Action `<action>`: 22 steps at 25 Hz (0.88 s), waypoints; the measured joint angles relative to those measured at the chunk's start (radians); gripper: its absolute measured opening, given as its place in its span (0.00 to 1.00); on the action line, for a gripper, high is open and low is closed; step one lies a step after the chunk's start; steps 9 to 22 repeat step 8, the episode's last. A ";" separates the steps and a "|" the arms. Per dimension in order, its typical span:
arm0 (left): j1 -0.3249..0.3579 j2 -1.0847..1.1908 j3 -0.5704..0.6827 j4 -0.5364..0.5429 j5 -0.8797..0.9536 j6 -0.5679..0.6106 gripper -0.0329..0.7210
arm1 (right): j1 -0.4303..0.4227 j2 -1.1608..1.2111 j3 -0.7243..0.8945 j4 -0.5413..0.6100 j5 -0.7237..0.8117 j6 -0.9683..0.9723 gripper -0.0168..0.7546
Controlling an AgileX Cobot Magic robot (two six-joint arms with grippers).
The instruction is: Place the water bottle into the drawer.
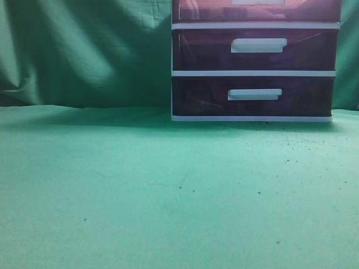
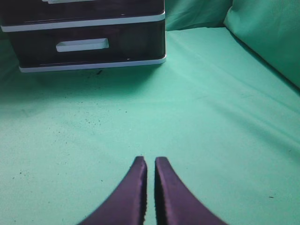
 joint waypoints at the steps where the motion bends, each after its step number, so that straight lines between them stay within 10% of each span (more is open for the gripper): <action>1: 0.000 0.000 0.000 0.000 0.000 0.000 0.04 | 0.000 0.000 0.000 0.000 0.000 0.000 0.09; 22: 0.000 0.000 0.000 0.000 0.000 0.000 0.04 | 0.000 0.000 0.000 0.000 0.000 0.000 0.09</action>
